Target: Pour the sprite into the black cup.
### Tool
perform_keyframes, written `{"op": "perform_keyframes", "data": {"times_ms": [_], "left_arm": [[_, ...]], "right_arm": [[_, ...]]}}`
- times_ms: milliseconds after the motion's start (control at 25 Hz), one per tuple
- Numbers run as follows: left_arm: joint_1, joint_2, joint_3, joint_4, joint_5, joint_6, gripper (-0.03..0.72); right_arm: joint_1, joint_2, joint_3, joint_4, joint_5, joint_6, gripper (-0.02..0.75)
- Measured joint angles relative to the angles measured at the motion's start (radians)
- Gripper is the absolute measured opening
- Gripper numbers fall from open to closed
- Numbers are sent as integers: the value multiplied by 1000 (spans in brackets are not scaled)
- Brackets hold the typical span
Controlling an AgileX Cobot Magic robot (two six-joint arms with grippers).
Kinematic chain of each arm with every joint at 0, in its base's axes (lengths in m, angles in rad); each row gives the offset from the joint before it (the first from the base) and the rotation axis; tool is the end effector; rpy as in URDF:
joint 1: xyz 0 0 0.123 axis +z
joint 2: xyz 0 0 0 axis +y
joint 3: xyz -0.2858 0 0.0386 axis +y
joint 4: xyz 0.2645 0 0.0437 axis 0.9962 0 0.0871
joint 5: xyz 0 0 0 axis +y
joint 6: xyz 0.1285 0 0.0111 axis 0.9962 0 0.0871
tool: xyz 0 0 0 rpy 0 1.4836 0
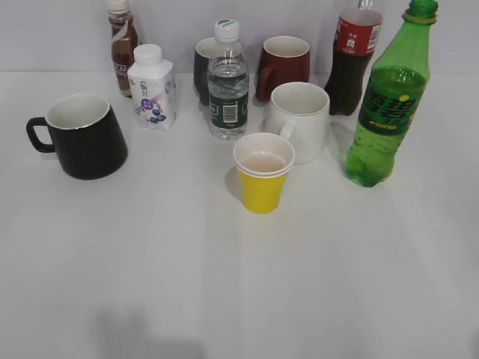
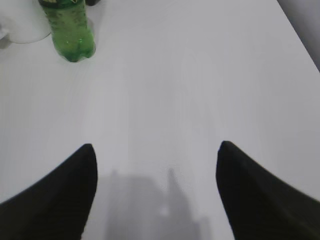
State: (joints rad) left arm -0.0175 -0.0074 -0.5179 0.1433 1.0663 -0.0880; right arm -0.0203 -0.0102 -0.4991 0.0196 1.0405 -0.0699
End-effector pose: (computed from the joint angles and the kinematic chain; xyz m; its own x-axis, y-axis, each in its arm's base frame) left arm 0.0363 0.0155 0.2742 -0.4326 -0.0107 -0.9015 -0.1032 0.9939 0.0378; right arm 0.0399 0.0014 0.2703 -0.4289 -0.0512 -0.9019 -0.0207 0.9987 -0.0469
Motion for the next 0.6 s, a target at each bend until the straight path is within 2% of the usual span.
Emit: {"op": "perform_keyframes", "data": {"times_ms": [240, 360, 400, 480, 600], "left_arm": [[0, 0, 0, 0, 0, 0, 239], [0, 0, -10, -48, -26, 0, 239], [0, 4, -17, -78, -74, 0, 239], [0, 31, -18, -143, -284, 0, 239], [0, 118, 21, -143, -671, 0, 239]], "right_arm": [[0, 0, 0, 0, 0, 0, 555], [0, 0, 0, 0, 0, 0, 555], [0, 0, 0, 0, 0, 0, 555], [0, 0, 0, 0, 0, 0, 555], [0, 0, 0, 0, 0, 0, 555]]}}
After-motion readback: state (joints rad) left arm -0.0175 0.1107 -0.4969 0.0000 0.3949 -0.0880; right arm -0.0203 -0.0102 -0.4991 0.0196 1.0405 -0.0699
